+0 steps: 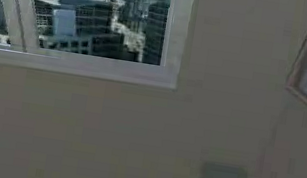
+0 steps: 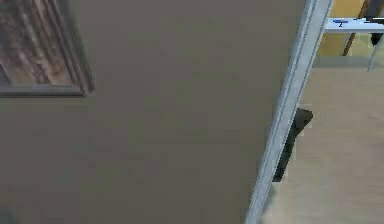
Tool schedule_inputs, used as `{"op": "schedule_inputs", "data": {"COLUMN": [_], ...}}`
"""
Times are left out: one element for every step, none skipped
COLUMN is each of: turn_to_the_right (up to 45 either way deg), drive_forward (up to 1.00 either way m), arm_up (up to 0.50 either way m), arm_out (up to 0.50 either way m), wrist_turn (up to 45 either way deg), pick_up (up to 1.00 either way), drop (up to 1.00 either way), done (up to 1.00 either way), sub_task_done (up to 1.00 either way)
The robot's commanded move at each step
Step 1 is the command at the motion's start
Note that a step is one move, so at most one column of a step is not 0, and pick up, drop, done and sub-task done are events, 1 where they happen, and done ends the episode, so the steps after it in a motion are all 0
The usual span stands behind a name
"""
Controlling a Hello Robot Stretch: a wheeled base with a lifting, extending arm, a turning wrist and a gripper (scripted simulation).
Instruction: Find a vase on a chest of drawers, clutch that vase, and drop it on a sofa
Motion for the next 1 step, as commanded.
{"op": "schedule_inputs", "data": {"turn_to_the_right": [45.0], "drive_forward": [0.00], "arm_up": [0.00], "arm_out": [0.00], "wrist_turn": [0.0], "pick_up": [0.00], "drop": [0.00], "done": [0.00], "sub_task_done": [0.00]}}
